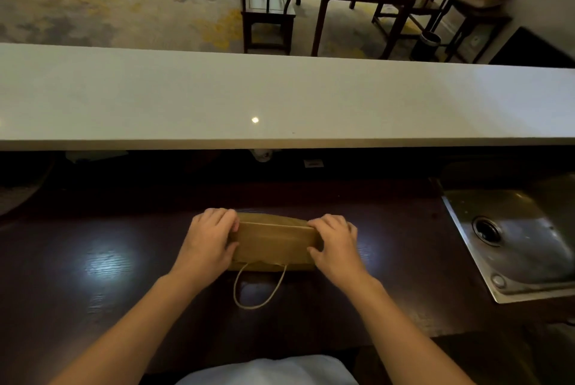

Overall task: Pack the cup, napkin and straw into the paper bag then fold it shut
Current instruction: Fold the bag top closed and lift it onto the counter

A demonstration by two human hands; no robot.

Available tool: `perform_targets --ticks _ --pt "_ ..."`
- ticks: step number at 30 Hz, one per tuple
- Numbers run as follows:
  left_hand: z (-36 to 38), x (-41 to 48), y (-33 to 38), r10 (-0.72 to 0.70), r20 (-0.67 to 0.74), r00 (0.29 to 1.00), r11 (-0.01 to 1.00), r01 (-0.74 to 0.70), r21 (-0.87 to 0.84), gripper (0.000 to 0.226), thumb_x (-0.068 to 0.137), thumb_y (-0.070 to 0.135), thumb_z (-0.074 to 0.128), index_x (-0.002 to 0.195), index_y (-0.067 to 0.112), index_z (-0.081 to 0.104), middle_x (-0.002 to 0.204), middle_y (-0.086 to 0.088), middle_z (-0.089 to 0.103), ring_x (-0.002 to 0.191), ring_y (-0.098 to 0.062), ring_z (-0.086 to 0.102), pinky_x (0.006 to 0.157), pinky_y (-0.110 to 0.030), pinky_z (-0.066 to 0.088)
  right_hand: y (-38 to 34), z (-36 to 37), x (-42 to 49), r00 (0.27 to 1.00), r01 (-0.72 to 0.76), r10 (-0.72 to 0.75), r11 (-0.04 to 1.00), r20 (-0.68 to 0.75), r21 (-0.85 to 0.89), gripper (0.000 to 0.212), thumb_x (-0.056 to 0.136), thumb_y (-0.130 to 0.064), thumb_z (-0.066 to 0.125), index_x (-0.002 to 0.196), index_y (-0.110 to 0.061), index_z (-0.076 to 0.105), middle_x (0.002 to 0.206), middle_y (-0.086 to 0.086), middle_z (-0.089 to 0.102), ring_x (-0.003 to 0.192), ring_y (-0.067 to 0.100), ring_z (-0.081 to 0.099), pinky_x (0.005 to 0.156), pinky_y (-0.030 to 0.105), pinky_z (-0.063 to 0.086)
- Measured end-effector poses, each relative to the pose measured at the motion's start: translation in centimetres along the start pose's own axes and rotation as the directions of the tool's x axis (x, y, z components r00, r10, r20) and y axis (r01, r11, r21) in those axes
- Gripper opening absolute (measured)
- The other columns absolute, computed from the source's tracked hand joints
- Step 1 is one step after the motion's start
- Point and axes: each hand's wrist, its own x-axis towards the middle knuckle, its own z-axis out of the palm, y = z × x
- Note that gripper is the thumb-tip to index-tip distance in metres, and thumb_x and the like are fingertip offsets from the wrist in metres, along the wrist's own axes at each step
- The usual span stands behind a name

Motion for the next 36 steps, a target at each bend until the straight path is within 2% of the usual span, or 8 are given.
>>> perform_targets --ticks 6,10,14,19,26,30,33,36 --pt "0.7 2.2 2.2 0.097 0.079 0.992 0.977 -0.11 0.183 0.045 0.07 0.029 0.078 0.112 0.03 0.062 0.101 0.008 0.067 0.094 -0.019 0.061 0.076 -0.037 0.047 -3.0 0.8 1.4 0.992 0.122 -0.119 0.988 0.037 -0.098 0.044 0.076 -0.02 0.076 0.119 -0.026 0.065 0.114 -0.008 0.064 0.109 0.019 0.053 0.098 0.04 0.037" --pt "0.6 3.5 2.8 0.087 0.102 0.991 0.981 -0.103 0.164 0.025 0.075 0.024 0.072 0.099 0.034 0.071 0.089 0.009 0.067 0.084 -0.019 0.061 0.068 -0.034 0.05 -5.1 1.3 2.6 0.978 0.207 -0.209 0.976 -0.024 -0.065 0.024 0.073 -0.005 0.067 0.091 -0.019 0.075 0.085 -0.002 0.068 0.081 0.023 0.058 0.067 0.039 0.049" --pt "0.4 4.1 2.4 0.127 0.137 0.982 0.983 -0.142 0.112 0.017 0.08 0.022 0.065 0.087 0.034 0.074 0.082 0.008 0.066 0.082 -0.02 0.062 0.064 -0.036 0.053 -5.1 1.4 3.4 0.963 0.267 -0.268 0.963 -0.031 -0.047 0.019 0.071 -0.004 0.068 0.08 -0.018 0.077 0.069 0.0 0.063 0.068 0.026 0.058 0.049 0.027 0.034" --pt "-0.4 4.7 0.3 0.087 0.164 0.983 0.996 -0.092 0.02 0.017 0.082 0.022 0.07 0.095 0.031 0.078 0.087 0.012 0.071 0.085 -0.013 0.066 0.074 -0.033 0.055 -2.2 0.5 4.1 0.974 0.227 -0.226 0.973 0.03 -0.032 0.017 0.077 -0.009 0.073 0.087 -0.021 0.078 0.077 -0.002 0.068 0.077 0.024 0.062 0.057 0.039 0.053" --pt "-0.3 2.8 -3.8 0.058 0.027 0.998 0.993 -0.054 -0.107 0.016 0.07 0.012 0.085 0.083 0.02 0.081 0.071 0.016 0.065 0.068 0.003 0.059 0.068 -0.011 0.044 2.4 0.1 3.4 0.988 0.153 -0.153 0.988 -0.035 0.01 0.007 0.071 -0.018 0.084 0.075 -0.017 0.079 0.067 -0.003 0.069 0.067 0.021 0.062 0.058 0.033 0.054" --pt "0.1 1.9 -4.5 0.022 -0.028 0.999 0.986 -0.027 -0.164 0.019 0.068 0.008 0.086 0.082 0.02 0.081 0.072 0.01 0.07 0.068 -0.003 0.063 0.068 -0.01 0.046 3.3 0.5 3.4 0.996 0.078 -0.072 0.986 -0.045 0.147 0.009 0.072 -0.015 0.085 0.08 -0.014 0.081 0.071 -0.001 0.071 0.068 0.018 0.064 0.065 0.031 0.054" --pt "0.4 1.4 -4.6 -0.017 -0.073 0.997 0.981 0.003 -0.193 0.021 0.067 0.008 0.088 0.081 0.022 0.081 0.072 0.019 0.065 0.07 -0.003 0.061 0.068 -0.014 0.047 3.6 0.9 3.4 0.997 0.042 -0.023 0.968 -0.077 0.248 0.01 0.07 -0.008 0.086 0.079 -0.011 0.081 0.072 -0.004 0.069 0.068 0.009 0.061 0.067 0.02 0.051" --pt "1.1 1.2 -4.7 -0.224 -0.049 0.973 0.92 0.194 -0.34 0.028 0.067 0.01 0.087 0.078 0.035 0.078 0.081 0.021 0.067 0.084 -0.004 0.06 0.078 -0.009 0.045 3.6 1.7 2.8 0.991 -0.097 0.13 0.879 -0.039 0.467 0.014 0.073 0.0 0.083 0.082 -0.009 0.08 0.088 -0.011 0.063 0.077 -0.001 0.061 0.073 0.008 0.048"
